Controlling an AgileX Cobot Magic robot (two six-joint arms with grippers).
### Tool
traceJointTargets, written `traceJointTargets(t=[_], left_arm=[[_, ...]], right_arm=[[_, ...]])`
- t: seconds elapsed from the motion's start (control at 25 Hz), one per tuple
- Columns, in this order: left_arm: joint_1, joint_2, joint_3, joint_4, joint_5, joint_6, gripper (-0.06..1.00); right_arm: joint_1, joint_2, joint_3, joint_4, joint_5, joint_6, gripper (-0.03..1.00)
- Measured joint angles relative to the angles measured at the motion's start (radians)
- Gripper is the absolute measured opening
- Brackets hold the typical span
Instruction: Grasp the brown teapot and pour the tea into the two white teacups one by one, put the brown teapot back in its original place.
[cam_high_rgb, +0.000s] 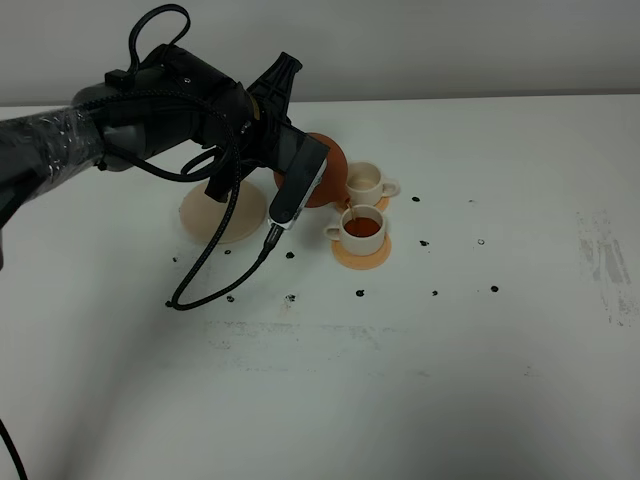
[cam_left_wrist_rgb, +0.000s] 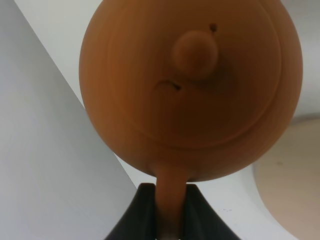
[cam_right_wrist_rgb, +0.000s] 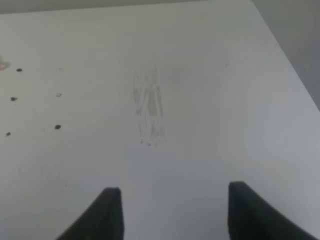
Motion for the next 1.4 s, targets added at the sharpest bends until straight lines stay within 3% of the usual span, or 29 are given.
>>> traceJointTargets(t=[1.4], left_arm=[[-0.020,0.000,0.000,0.052,-0.007,0.000,0.10]], right_arm=[[0.000,0.000,0.000,0.000,0.000,0.000,0.45]])
